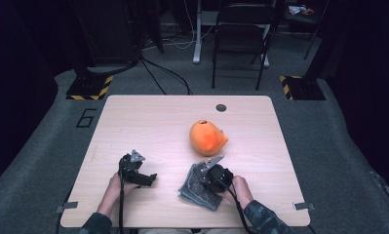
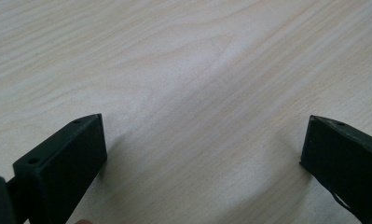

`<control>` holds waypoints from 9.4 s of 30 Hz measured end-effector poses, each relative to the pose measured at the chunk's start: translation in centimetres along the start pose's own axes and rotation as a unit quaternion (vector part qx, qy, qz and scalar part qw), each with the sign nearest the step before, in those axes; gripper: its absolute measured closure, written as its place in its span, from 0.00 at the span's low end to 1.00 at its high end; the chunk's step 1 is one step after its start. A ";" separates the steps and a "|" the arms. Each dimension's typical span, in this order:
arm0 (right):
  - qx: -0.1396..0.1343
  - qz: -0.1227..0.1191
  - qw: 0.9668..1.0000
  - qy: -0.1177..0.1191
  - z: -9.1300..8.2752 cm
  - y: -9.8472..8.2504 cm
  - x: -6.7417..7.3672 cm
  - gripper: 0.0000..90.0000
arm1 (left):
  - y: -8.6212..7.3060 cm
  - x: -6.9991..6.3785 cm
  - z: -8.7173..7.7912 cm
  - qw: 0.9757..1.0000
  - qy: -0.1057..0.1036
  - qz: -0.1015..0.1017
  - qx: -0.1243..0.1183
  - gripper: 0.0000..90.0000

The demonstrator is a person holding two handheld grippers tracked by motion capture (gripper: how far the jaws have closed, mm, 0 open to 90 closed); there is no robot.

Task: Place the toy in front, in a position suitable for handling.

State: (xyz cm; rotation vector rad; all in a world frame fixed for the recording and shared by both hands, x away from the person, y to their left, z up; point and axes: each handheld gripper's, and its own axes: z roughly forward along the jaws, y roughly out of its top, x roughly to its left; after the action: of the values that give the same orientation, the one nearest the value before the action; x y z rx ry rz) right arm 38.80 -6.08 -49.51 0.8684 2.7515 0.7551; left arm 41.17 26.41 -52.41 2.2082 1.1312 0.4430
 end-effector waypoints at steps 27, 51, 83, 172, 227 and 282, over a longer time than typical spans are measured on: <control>0.010 0.069 0.997 -0.043 -4.7 -4.1 -3.9 0.84 | 0.0 0.0 0.0 1.000 -0.001 0.001 -0.004 0.00; -0.019 0.220 0.964 -0.148 -9.5 -9.4 -11.0 0.84 | 0.0 0.1 0.0 1.000 -0.001 0.003 -0.001 0.00; -0.056 0.322 0.924 -0.200 -7.4 -9.3 -17.9 0.43 | 0.3 0.0 0.1 1.000 -0.001 -0.001 0.008 0.00; -0.053 0.207 0.963 -0.165 -9.2 -7.5 -10.3 0.16 | 18.5 -10.2 7.0 0.995 -0.037 0.052 -0.080 0.69; -0.066 0.149 0.979 -0.122 -8.4 -6.6 -10.7 0.15 | 12.0 -5.8 -0.3 0.973 -0.181 0.102 -0.103 0.13; -0.083 -0.076 0.993 0.032 -3.6 6.1 -9.5 0.75 | 6.3 -4.4 -0.2 0.986 -0.137 0.089 -0.041 0.12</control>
State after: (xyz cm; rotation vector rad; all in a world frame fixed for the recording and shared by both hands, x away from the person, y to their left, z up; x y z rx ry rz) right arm 48.61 -8.73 -43.32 0.6056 2.7223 0.9818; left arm 42.40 20.09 -48.24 2.2243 0.7607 0.2444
